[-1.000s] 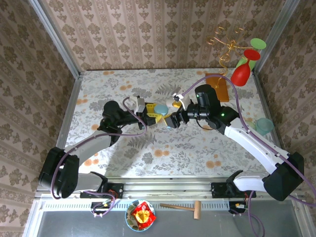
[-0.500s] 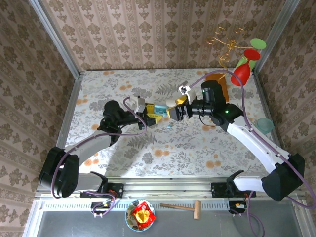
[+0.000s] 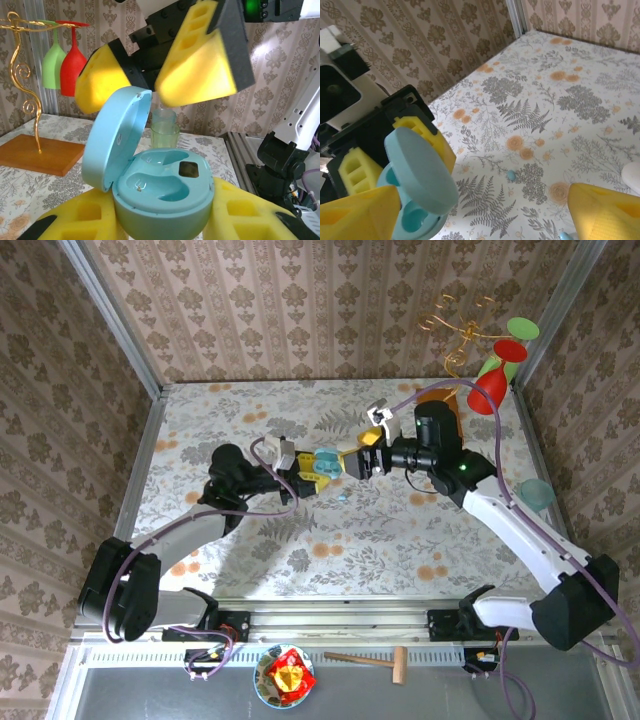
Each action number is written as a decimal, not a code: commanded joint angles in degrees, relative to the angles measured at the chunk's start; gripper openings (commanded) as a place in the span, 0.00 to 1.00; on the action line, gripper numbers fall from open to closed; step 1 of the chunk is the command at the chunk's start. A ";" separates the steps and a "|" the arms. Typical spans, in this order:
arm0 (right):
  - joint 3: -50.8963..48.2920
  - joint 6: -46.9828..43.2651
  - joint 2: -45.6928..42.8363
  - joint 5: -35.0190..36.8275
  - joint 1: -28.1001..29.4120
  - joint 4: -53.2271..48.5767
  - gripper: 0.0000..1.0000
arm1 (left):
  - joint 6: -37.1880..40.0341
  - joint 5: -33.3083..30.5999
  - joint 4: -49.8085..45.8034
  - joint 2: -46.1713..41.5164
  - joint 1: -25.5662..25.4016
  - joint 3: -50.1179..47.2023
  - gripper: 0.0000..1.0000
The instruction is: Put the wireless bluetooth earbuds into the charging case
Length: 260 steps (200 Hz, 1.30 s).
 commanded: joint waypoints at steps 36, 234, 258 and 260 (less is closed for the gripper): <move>-2.25 -3.42 -3.53 -2.02 0.61 3.83 0.88 | -1.11 -0.09 3.93 0.55 0.69 0.15 0.18; 0.21 -14.21 -1.00 -2.44 4.94 2.02 0.00 | -5.96 2.12 7.09 2.01 -0.19 1.13 0.43; -0.78 -13.90 -2.00 1.58 5.55 3.75 0.00 | -6.09 1.67 7.09 2.10 -0.10 1.26 0.47; -0.87 -13.90 -2.07 1.88 5.57 3.96 0.00 | -6.12 1.65 7.13 2.10 -0.10 1.25 0.47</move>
